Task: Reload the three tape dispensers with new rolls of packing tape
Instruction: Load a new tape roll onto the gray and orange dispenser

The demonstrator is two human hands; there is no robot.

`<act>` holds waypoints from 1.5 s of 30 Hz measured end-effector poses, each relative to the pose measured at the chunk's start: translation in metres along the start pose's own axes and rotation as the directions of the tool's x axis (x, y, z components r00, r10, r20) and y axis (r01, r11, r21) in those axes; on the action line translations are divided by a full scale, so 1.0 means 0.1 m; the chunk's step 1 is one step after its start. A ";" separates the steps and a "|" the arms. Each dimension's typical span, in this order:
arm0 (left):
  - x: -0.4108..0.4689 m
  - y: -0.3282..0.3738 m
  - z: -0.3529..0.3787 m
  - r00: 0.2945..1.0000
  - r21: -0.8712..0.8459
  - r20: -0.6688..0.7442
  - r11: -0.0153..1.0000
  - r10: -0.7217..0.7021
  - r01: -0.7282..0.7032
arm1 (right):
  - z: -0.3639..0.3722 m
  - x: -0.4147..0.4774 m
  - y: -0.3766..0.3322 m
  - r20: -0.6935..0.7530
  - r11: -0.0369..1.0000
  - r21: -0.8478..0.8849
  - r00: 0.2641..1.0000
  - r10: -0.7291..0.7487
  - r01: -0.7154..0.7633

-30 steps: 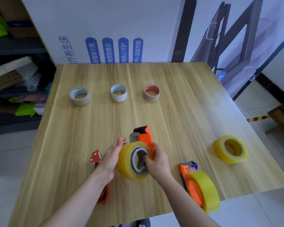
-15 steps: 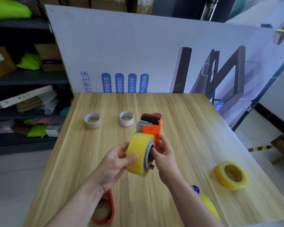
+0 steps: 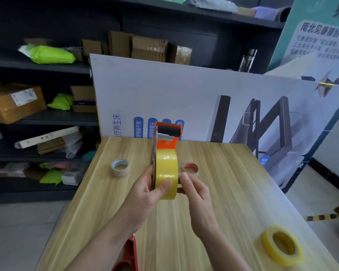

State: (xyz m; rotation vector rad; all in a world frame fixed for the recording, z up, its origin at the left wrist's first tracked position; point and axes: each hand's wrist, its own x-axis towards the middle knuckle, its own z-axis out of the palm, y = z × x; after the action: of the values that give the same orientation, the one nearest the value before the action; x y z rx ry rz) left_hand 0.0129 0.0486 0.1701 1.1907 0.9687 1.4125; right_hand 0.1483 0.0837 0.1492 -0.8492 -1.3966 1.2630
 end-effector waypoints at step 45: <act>0.25 1.02 -0.40 0.793 0.922 0.387 -0.187 0.471 -0.339 | 0.37 -0.03 -0.64 0.123 0.988 -0.143 0.992 -0.033 0.051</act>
State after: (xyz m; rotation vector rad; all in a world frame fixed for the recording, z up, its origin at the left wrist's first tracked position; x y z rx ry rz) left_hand -0.0460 0.0573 0.2658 2.8446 1.9726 1.0157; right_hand 0.1212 0.0592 0.2134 -0.8492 -1.6109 1.2076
